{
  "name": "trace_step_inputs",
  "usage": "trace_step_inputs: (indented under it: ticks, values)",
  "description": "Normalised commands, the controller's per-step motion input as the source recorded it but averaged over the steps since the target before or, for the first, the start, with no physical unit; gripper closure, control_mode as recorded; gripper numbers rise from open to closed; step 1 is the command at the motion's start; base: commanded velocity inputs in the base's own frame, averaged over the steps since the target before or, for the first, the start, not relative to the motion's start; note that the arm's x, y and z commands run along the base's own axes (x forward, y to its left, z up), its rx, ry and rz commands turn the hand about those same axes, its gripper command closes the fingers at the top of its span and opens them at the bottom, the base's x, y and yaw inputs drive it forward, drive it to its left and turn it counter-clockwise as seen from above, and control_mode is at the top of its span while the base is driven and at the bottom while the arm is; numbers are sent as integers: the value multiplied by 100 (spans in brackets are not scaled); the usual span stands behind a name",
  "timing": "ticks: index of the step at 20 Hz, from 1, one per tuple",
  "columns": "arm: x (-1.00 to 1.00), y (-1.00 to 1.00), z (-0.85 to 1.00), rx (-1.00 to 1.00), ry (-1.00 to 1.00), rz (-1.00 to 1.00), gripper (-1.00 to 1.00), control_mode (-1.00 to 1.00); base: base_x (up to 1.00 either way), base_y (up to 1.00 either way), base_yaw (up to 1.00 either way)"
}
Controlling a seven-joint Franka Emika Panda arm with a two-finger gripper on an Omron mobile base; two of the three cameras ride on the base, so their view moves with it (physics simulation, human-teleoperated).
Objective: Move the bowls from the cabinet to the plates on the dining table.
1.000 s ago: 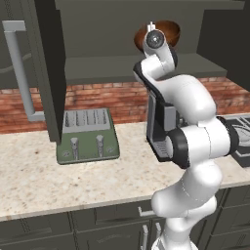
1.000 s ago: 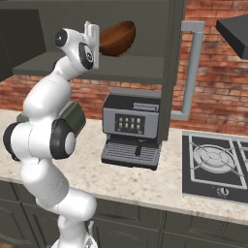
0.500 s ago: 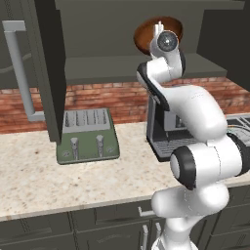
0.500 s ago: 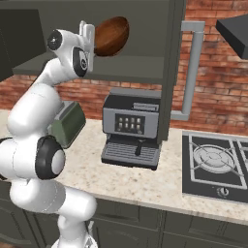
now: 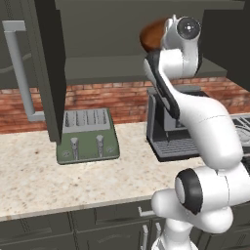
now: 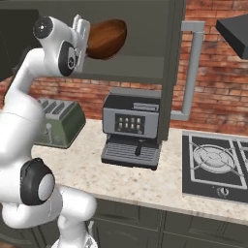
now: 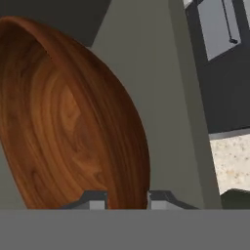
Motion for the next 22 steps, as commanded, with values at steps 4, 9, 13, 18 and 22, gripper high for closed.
trace_step_inputs:
  ticks: [4, 9, 13, 18, 22]
  values:
    - [-100, 0, 19, 6, 13, 4, 100, -100, 0, 0, 0]
    - [-100, 18, -1, 0, -3, 6, 100, -100, 0, 0, 0]
    - [-94, 12, 0, 0, -3, 14, 100, -100, 0, 0, 0]
    - [-81, -9, 2, 4, -2, 23, 100, -100, 0, 0, 0]
    - [-62, -10, 0, 6, 0, 23, 100, -100, 0, 0, 0]
